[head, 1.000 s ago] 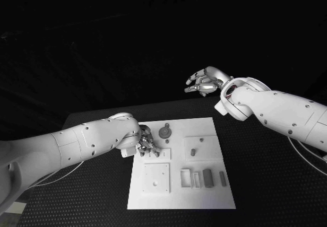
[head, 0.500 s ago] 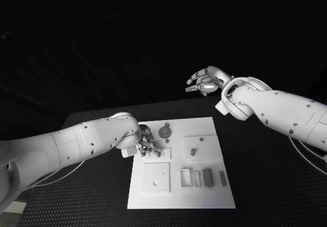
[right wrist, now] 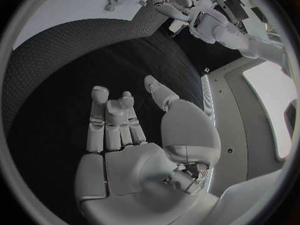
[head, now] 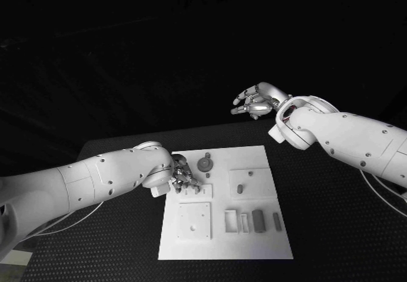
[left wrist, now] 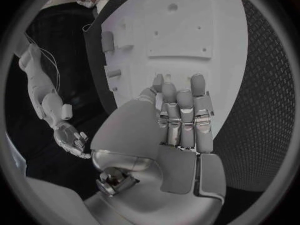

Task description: Assemble the parts on the task board

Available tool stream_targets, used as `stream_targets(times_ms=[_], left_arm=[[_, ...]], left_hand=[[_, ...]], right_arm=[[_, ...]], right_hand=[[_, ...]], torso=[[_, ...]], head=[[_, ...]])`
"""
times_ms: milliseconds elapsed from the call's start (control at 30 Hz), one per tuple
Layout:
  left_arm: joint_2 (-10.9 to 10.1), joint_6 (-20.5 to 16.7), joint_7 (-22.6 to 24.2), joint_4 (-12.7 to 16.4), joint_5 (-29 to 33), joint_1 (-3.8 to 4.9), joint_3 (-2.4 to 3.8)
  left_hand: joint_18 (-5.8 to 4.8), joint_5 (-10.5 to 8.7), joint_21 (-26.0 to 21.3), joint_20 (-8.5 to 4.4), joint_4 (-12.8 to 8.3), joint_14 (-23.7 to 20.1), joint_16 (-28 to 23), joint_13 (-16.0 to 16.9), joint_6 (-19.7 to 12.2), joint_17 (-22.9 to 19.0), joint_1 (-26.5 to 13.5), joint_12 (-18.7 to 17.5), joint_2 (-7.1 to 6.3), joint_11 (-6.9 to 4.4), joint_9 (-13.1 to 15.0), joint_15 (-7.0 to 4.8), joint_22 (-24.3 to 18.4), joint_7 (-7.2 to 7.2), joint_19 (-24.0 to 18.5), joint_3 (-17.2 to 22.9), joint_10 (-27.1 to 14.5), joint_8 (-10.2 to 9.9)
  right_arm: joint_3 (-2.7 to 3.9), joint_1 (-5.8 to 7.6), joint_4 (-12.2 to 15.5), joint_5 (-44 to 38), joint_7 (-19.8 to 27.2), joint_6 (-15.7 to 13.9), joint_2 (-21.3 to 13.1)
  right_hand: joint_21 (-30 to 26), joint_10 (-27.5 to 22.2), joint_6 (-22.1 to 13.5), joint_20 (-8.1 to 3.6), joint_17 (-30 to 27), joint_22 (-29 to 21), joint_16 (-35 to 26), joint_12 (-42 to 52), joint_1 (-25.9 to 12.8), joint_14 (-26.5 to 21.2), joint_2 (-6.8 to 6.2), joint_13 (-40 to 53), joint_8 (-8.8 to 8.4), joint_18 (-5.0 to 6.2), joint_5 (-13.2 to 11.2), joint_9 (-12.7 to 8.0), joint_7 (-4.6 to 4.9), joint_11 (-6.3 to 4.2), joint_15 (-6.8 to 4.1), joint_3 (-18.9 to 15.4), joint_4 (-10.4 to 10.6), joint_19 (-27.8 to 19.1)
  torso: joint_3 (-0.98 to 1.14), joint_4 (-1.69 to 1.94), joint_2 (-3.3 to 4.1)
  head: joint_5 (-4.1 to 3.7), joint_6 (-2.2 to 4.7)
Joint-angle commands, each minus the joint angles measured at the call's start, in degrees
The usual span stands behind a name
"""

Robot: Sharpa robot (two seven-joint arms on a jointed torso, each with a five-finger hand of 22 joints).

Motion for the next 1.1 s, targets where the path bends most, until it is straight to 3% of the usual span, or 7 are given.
stream_targets(times_ms=[33,100,167,300,733,1100], left_arm=[[-0.4,-5.0,2.4,1.1,-5.0,-0.01,0.01],[-0.7,-6.2,2.6,1.7,-6.4,-0.02,0.01],[-1.1,-7.3,2.8,2.3,-7.3,-0.03,0.00],[-1.8,-8.9,3.0,3.5,-8.9,-0.07,-0.02],[-2.9,-7.6,2.5,5.5,-9.3,-0.45,-0.11],[-4.0,-9.9,2.7,8.0,-13.1,-1.06,-0.27]], left_hand=[[-0.84,-0.24,0.7,-0.40,-22.6,0.2,0.5,-0.3,0.2,-0.6,-10.5,0.4,0.00,0.42,-0.8,0.02,1.3,-0.34,0.6,20.4,0.4,0.6],[-0.79,-0.57,1.2,-0.35,-27.7,0.6,0.6,-0.5,0.0,-1.0,-17.3,0.4,0.48,0.17,-1.0,-0.01,1.3,0.17,1.2,25.4,0.6,1.1],[-0.84,-0.08,1.3,-0.52,-28.8,0.8,0.7,-0.5,0.3,-1.1,-18.1,0.5,0.30,0.04,-0.9,-0.07,1.3,-0.07,1.4,26.7,0.9,1.5],[-0.84,0.04,1.5,-0.67,-29.2,1.0,0.7,-0.5,0.3,-1.2,-18.8,0.6,0.04,-0.04,-0.9,-0.16,1.3,-0.14,1.6,27.6,1.1,1.7],[-0.84,0.16,1.6,-0.75,-29.3,1.1,0.7,-0.5,0.3,-1.3,-19.2,0.6,-0.33,-0.09,-0.8,-0.25,1.3,-0.19,1.8,28.1,1.2,1.9],[-0.84,0.20,1.6,-0.80,-29.3,1.2,0.7,-0.6,0.3,-1.3,-19.4,0.6,-0.54,-0.11,-0.8,-0.28,1.3,-0.21,1.9,28.4,1.3,2.0]], right_arm=[[0.03,-0.02,0.1,0.2,0.3,0.3,-0.1],[0.03,-0.02,0.1,0.2,0.3,0.3,-0.1],[0.03,-0.02,0.1,0.2,0.3,0.3,-0.2],[0.03,-0.03,0.2,0.2,0.3,0.4,-0.4],[0.02,-0.22,0.2,0.2,0.3,0.4,-0.6],[0.02,-0.46,0.3,0.3,0.2,0.5,-0.8]], right_hand=[[-0.2,-0.3,-0.1,-0.34,0.1,0.8,0.2,0.3,-0.7,-0.4,-0.03,-0.1,-0.26,0.78,0.1,-0.1,0.36,-0.01,-0.04,-0.2,0.3,-0.1],[-0.2,-0.3,-0.1,-0.34,0.1,0.8,0.2,0.3,-0.7,-0.4,-0.02,-0.1,-0.27,0.78,0.1,-0.1,0.36,0.00,-0.04,-0.2,0.3,-0.1],[-0.2,-0.3,-0.1,-0.34,0.1,0.8,0.2,0.3,-0.7,-0.4,-0.03,-0.1,-0.27,0.78,0.1,-0.1,0.36,0.00,-0.04,-0.2,0.3,-0.1],[-0.2,-0.3,-0.1,-0.34,0.1,0.8,0.2,0.3,-0.8,-0.4,-0.04,-0.1,-0.28,0.78,0.1,-0.1,0.37,0.00,-0.03,-0.2,0.4,-0.1],[-0.2,-0.3,-0.1,-0.34,0.1,0.8,0.2,0.3,-0.9,-0.4,-0.05,-0.1,-0.28,0.78,0.1,-0.1,0.37,0.01,-0.03,-0.2,0.5,-0.1],[-0.2,-0.3,-0.1,-0.35,0.1,0.8,0.2,0.3,-0.9,-0.4,-0.04,-0.1,-0.28,0.78,0.1,-0.1,0.37,0.00,-0.03,-0.2,0.5,-0.1]], torso=[[-0.02,0.03,0.02],[-0.03,0.02,0.01],[-0.02,0.01,0.01],[-0.02,0.01,0.00],[-0.04,0.03,0.01],[0.01,0.03,0.00]], head=[[-0.06,0.07],[-0.03,0.07],[-0.02,0.02],[-0.09,-0.09],[-0.06,-0.26],[-0.07,-0.43]])
